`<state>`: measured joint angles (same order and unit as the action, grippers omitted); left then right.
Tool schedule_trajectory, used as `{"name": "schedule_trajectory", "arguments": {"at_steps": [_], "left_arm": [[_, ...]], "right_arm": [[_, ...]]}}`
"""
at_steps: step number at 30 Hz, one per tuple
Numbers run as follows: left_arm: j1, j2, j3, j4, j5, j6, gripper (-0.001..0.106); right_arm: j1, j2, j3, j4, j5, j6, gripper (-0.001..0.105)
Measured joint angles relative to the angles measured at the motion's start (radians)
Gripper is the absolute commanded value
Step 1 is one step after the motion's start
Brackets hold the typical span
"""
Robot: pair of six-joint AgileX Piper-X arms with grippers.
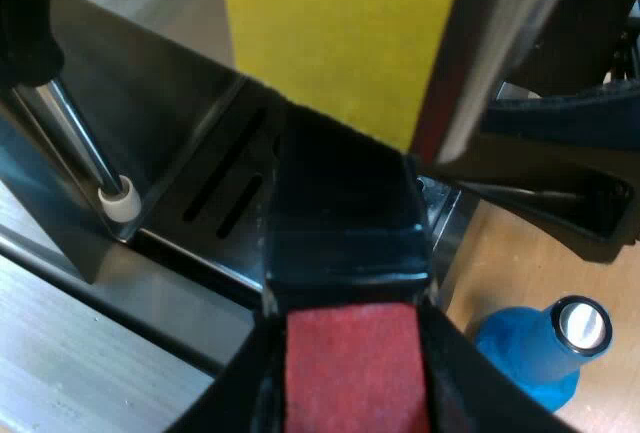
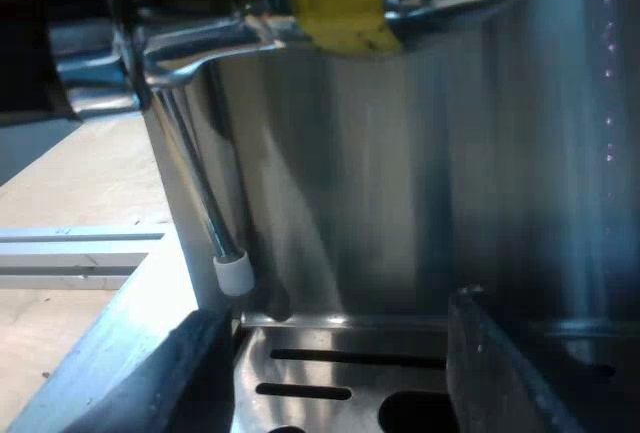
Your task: Put the handle in the coffee machine
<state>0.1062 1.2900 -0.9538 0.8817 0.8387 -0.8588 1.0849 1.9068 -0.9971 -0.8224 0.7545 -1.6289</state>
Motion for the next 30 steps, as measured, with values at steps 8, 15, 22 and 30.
{"name": "schedule_trajectory", "arguments": {"at_steps": [8,15,22,30], "left_arm": [[0.0,0.0,0.0,0.0,0.0,0.0,0.0],[0.0,0.0,0.0,0.0,0.002,0.0,0.0],[0.0,0.0,0.0,0.0,0.002,0.0,0.0],[0.0,0.0,0.0,0.0,0.002,0.0,0.0]], "right_arm": [[0.0,0.0,0.0,0.0,0.034,-0.185,0.05],[0.0,0.0,-0.045,0.0,0.127,-0.196,0.05],[-0.027,0.0,-0.065,0.0,0.156,-0.199,0.05],[-0.034,0.022,-0.078,-0.005,0.156,-0.195,0.05]]}}
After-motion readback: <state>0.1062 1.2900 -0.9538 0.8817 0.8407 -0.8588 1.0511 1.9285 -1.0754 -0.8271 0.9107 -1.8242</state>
